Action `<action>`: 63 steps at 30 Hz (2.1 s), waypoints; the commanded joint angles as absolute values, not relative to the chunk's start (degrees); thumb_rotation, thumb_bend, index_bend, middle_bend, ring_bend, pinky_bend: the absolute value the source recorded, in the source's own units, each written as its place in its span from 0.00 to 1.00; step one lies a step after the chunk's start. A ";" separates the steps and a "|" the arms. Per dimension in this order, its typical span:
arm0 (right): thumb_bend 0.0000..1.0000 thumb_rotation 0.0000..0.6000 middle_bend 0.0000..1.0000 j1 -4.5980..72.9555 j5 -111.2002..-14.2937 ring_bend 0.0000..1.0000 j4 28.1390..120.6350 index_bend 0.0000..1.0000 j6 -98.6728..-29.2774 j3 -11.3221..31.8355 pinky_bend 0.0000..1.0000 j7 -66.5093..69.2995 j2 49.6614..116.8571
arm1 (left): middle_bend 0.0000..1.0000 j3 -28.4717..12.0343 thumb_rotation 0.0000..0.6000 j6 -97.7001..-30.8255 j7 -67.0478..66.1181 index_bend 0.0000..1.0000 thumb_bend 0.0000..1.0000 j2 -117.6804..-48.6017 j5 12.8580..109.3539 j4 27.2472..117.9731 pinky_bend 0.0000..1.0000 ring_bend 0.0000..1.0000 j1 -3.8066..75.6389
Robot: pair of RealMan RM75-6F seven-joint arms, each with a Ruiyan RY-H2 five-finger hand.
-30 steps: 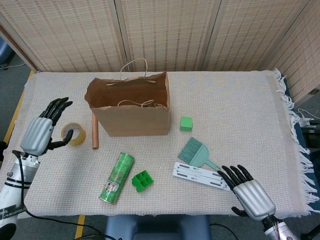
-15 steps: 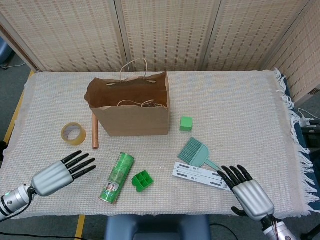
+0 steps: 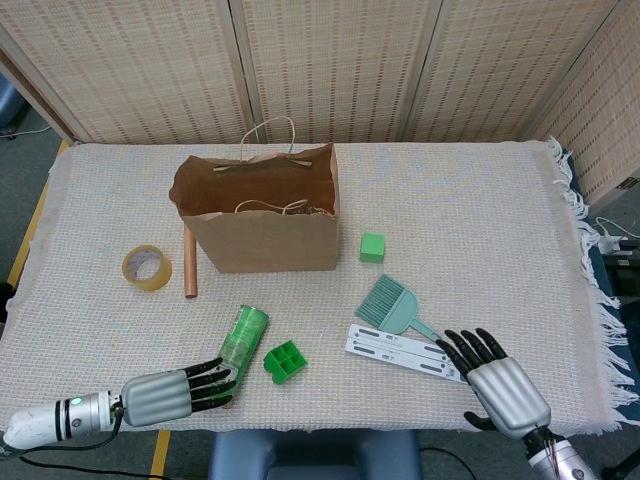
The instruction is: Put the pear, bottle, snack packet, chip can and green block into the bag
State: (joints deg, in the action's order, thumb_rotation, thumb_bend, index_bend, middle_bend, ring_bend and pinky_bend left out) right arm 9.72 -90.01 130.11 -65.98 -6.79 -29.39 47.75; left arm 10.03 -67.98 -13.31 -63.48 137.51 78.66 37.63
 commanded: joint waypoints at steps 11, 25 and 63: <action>0.06 1.00 0.00 9.72 -90.18 0.00 130.23 0.00 -65.82 -7.05 0.00 -29.90 47.77 | 0.00 11.50 1.00 -62.78 -16.51 0.00 0.35 -68.61 134.68 79.16 0.09 0.00 40.32; 0.06 1.00 0.00 10.33 -88.53 0.00 130.25 0.00 -65.33 -6.57 0.00 -29.77 47.57 | 0.00 11.72 1.00 -56.92 -18.79 0.00 0.35 -74.26 134.11 79.22 0.09 0.00 44.99; 0.06 1.00 0.00 11.23 -87.81 0.00 130.68 0.00 -64.42 -6.68 0.00 -28.70 46.79 | 0.00 8.97 1.00 -53.04 -25.90 0.00 0.35 -66.67 128.27 83.85 0.08 0.00 53.58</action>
State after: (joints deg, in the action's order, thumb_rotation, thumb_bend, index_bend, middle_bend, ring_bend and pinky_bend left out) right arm 11.23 -87.81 130.69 -64.41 -6.69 -28.71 46.79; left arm 9.06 -53.02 -25.85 -66.51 128.35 83.94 53.49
